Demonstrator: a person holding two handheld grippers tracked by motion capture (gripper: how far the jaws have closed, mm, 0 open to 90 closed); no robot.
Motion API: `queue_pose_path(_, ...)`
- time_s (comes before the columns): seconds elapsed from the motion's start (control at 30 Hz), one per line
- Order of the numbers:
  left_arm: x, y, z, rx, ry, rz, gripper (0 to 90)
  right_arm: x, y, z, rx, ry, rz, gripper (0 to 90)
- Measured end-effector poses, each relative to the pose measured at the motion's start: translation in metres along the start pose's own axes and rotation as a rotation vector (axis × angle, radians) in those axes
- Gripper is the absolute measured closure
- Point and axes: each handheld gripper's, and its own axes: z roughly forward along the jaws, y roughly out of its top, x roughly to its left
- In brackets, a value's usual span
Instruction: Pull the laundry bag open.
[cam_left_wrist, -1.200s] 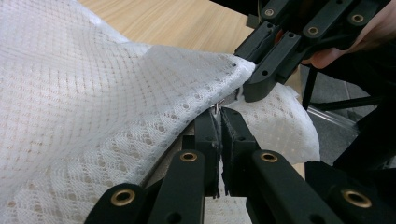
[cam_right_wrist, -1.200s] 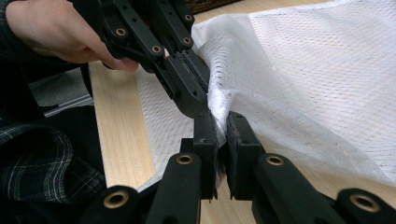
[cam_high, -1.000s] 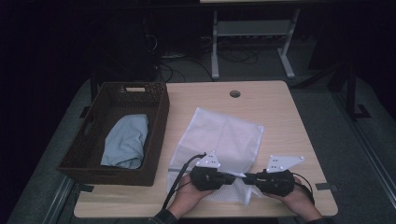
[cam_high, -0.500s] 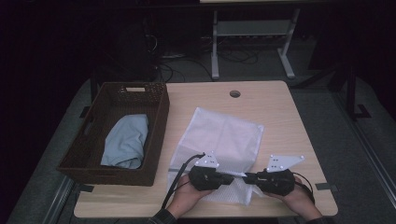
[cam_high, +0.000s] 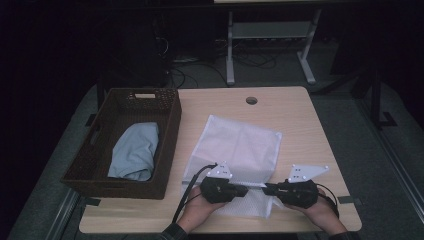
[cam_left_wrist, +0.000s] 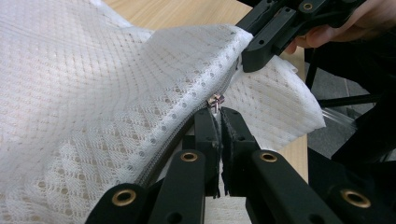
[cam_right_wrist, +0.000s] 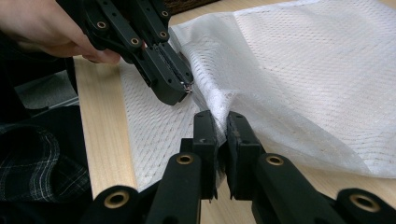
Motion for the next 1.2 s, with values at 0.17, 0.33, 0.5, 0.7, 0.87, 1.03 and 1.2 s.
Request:
queue_pose_path(0.17, 0.0011, -0.0007, -0.0006, 0.000, 0.006, -0.005, 87.0, 0.0002, 0.0000, -0.0003, 0.001, -0.009, -0.003, 83.1)
queue_pose_path(0.33, 0.0024, -0.0011, -0.0020, 0.002, 0.006, -0.004, 87.0, -0.0005, -0.0002, -0.0014, 0.000, -0.014, 0.001, 83.0)
queue_pose_path(0.5, 0.0025, -0.0011, -0.0022, 0.002, 0.005, -0.004, 87.0, -0.0013, -0.0002, -0.0015, -0.001, -0.010, 0.002, 83.0)
queue_pose_path(0.7, 0.0040, -0.0013, -0.0032, 0.005, 0.011, -0.006, 87.0, -0.0027, -0.0005, -0.0028, -0.006, -0.011, 0.009, 83.1)
queue_pose_path(0.87, 0.0059, -0.0017, -0.0054, 0.002, 0.015, -0.014, 87.0, -0.0054, -0.0011, -0.0057, -0.012, -0.016, 0.020, 83.1)
queue_pose_path(1.03, 0.0072, -0.0021, -0.0060, 0.002, 0.016, -0.016, 87.0, -0.0068, -0.0014, -0.0062, -0.017, -0.015, 0.025, 83.1)
queue_pose_path(1.2, 0.0079, -0.0023, -0.0060, 0.002, 0.015, -0.018, 87.0, -0.0070, -0.0013, -0.0062, -0.016, -0.012, 0.024, 83.1)
